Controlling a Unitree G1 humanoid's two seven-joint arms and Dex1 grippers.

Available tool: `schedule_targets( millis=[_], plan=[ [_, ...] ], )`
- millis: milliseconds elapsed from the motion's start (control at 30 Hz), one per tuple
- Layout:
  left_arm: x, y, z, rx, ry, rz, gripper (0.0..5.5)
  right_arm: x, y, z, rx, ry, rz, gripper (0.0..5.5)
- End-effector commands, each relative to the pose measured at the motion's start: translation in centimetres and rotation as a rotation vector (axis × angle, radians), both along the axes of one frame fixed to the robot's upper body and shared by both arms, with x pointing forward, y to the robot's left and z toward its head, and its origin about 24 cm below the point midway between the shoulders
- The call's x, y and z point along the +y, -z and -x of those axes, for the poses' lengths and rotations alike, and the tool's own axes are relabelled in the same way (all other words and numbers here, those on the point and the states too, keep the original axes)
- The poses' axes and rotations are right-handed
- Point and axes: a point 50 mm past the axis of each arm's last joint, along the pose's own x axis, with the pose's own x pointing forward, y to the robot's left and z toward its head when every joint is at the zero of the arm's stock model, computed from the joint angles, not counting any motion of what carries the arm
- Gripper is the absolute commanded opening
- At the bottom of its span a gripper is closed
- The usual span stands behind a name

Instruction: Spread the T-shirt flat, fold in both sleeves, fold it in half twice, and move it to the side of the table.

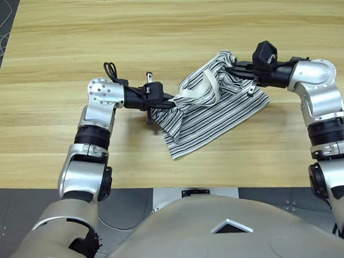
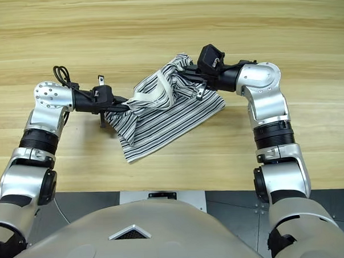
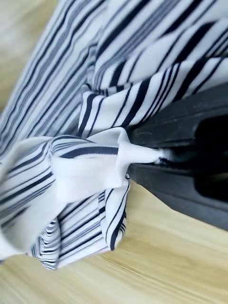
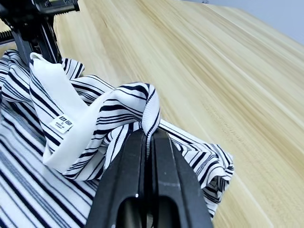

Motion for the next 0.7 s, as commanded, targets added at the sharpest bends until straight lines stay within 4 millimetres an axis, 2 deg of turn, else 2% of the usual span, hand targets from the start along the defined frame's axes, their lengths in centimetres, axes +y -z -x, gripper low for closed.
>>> schedule_targets(
  millis=[33, 267, 300, 500, 700],
  plan=[
    [0.7, 0.1, 1.0, 0.018, 0.034, -0.061, 0.23, -0.6, -0.1, 1.2, 0.030, -0.085, 0.045, 0.10],
    [1.2, 0.2, 0.1, 0.038, -0.052, -0.066, 0.21, -0.3, 0.3, 1.2, 0.029, -0.069, 0.036, 0.10],
    [1.2, 0.3, 0.0, 0.053, -0.073, -0.067, 0.57, -0.2, 0.3, 1.2, 0.027, -0.064, 0.035, 0.10],
    [0.8, 0.7, -0.3, 0.050, -0.094, -0.074, 1.49, -0.2, 0.5, 1.2, 0.019, -0.043, 0.031, 0.10],
    [0.4, 0.4, -0.3, 0.023, -0.090, -0.046, 1.49, -0.1, 0.7, 1.2, 0.013, -0.033, 0.033, 0.10]
  ],
)
